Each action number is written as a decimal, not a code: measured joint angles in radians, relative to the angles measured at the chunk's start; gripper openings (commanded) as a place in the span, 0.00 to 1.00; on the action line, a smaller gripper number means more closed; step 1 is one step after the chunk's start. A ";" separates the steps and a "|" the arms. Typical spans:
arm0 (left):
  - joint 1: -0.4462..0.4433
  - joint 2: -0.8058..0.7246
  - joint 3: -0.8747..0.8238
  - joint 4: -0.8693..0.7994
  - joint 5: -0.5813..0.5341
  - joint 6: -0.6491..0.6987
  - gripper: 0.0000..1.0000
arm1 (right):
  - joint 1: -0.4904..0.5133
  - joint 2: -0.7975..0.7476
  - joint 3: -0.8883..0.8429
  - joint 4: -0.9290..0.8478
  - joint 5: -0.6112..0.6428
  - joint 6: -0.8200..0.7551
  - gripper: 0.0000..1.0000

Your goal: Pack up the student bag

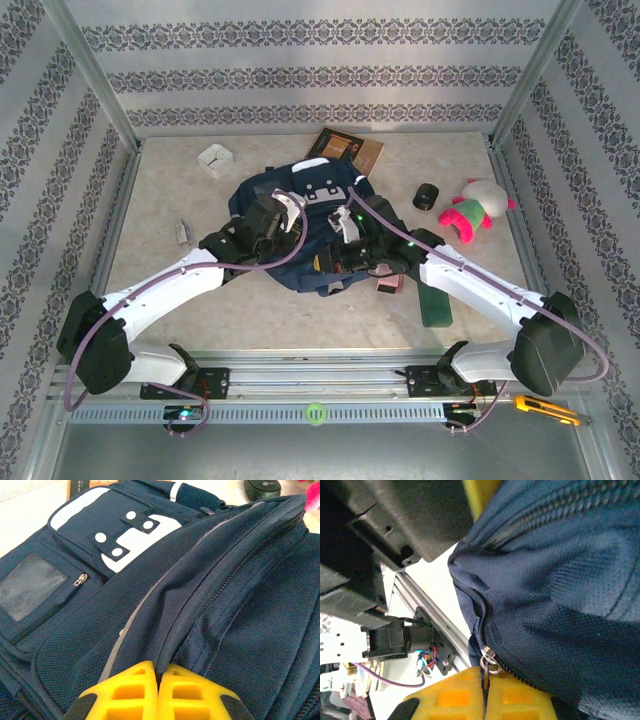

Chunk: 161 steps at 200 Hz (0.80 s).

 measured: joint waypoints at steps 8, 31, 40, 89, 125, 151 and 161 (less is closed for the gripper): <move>0.000 0.000 -0.011 0.019 0.006 0.003 0.00 | 0.000 0.000 0.000 0.002 0.002 0.006 0.37; 0.004 -0.003 -0.046 0.060 0.050 0.040 0.00 | -0.027 -0.016 -0.008 0.013 -0.025 0.023 0.58; 0.010 -0.009 -0.060 0.075 0.077 0.058 0.00 | -0.055 -0.038 -0.026 0.019 -0.044 0.023 0.64; 0.074 -0.072 -0.116 0.101 0.220 0.161 0.00 | -0.331 -0.203 -0.195 0.082 -0.100 0.108 0.71; 0.099 -0.076 -0.116 0.105 0.288 0.214 0.00 | -0.341 -0.201 -0.271 0.161 -0.106 0.206 0.76; 0.106 -0.076 -0.116 0.109 0.313 0.235 0.00 | -0.348 -0.190 -0.306 0.266 -0.088 0.281 0.77; 0.108 -0.076 -0.116 0.110 0.318 0.240 0.00 | -0.347 -0.174 -0.319 0.319 -0.078 0.317 0.77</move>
